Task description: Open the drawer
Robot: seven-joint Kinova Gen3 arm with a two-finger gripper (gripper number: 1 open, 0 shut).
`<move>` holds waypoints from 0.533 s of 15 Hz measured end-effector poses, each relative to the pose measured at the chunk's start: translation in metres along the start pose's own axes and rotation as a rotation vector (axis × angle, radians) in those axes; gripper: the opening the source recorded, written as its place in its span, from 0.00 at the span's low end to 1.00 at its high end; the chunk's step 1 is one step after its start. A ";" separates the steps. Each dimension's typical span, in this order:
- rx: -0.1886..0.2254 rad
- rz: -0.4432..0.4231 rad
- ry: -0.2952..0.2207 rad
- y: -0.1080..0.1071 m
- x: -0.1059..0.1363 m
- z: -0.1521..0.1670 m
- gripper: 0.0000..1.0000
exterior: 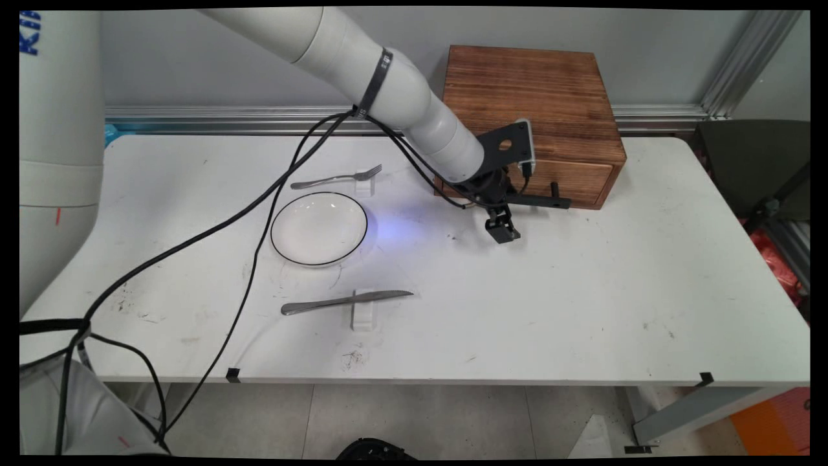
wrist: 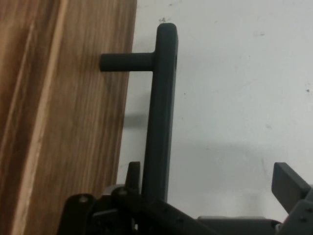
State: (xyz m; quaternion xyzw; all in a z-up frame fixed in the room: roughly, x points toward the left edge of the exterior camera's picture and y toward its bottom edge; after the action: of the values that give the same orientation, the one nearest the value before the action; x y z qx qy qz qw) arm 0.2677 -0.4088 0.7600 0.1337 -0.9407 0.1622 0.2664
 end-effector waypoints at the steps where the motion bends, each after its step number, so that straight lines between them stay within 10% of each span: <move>1: -0.004 0.001 0.000 0.001 0.000 0.002 1.00; 8: -0.026 0.007 0.000 0.011 0.000 0.009 1.00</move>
State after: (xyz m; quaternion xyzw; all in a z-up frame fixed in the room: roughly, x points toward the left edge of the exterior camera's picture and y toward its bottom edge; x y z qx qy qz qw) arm 0.2599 -0.4025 0.7505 0.1268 -0.9431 0.1508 0.2677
